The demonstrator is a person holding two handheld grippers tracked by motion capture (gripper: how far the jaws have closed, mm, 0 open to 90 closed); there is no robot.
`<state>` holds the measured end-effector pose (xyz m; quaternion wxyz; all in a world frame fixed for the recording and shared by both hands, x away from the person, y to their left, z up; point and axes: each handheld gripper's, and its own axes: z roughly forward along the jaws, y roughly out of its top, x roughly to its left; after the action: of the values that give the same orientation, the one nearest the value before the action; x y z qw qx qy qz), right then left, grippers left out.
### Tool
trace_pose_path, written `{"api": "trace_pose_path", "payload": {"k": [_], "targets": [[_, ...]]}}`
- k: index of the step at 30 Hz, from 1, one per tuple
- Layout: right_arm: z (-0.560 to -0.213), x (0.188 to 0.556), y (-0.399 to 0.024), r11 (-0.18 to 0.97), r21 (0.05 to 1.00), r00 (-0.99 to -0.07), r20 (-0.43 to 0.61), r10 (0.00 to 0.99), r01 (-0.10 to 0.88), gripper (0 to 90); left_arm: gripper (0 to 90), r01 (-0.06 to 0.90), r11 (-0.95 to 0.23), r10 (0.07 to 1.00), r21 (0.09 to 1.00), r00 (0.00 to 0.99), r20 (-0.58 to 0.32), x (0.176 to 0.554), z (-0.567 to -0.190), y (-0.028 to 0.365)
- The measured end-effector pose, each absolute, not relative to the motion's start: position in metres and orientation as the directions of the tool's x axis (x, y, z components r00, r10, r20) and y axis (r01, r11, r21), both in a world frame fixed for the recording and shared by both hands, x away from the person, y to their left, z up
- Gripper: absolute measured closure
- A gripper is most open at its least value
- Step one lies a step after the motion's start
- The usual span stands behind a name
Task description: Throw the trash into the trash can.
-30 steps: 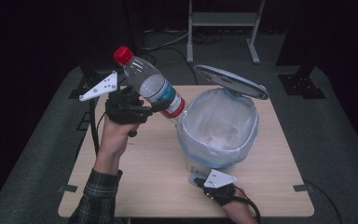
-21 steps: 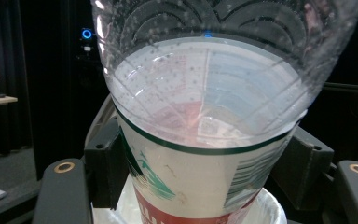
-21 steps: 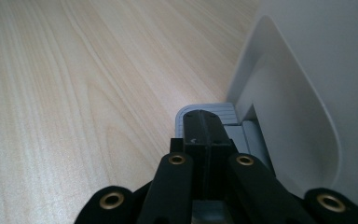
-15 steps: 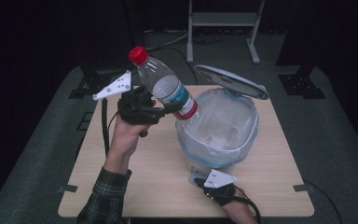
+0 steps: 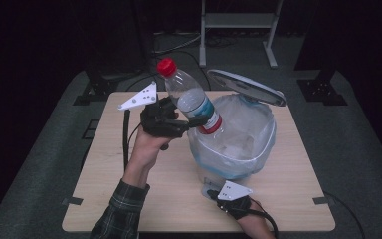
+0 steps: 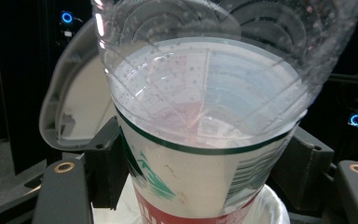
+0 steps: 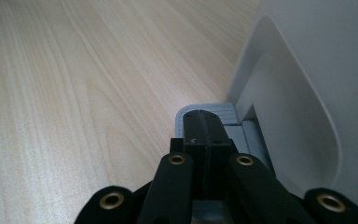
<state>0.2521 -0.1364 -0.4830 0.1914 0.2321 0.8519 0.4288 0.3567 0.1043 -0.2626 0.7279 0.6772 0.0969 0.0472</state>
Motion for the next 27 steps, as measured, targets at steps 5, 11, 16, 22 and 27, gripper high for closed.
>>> {"api": "trace_pose_path", "payload": {"k": [5, 11, 16, 22, 27], "targets": [[-0.483, 0.252, -0.136, 0.526, 0.820, -0.820, -0.131, 0.558, 0.227, 90.0, 28.4, 0.082, 0.062, 0.192, 0.995, 0.977, -0.092, 0.361, -0.274, 0.097], [-0.483, 0.253, -0.137, 0.527, 0.821, -0.821, -0.137, 0.554, 0.218, 90.0, 28.4, 0.092, 0.052, 0.191, 0.994, 0.977, -0.100, 0.364, -0.286, 0.091], [-0.483, 0.253, -0.137, 0.528, 0.821, -0.821, -0.139, 0.554, 0.218, 90.0, 28.3, 0.099, 0.038, 0.187, 0.994, 0.977, -0.105, 0.365, -0.294, 0.087], [-0.483, 0.252, -0.136, 0.525, 0.821, -0.820, -0.133, 0.557, 0.223, 90.0, 28.2, 0.107, 0.035, 0.181, 0.994, 0.977, -0.111, 0.367, -0.301, 0.084], [-0.483, 0.253, -0.137, 0.527, 0.821, -0.821, -0.137, 0.554, 0.218, 90.0, 27.6, 0.108, 0.025, 0.183, 0.994, 0.977, -0.111, 0.367, -0.306, 0.083]]}}
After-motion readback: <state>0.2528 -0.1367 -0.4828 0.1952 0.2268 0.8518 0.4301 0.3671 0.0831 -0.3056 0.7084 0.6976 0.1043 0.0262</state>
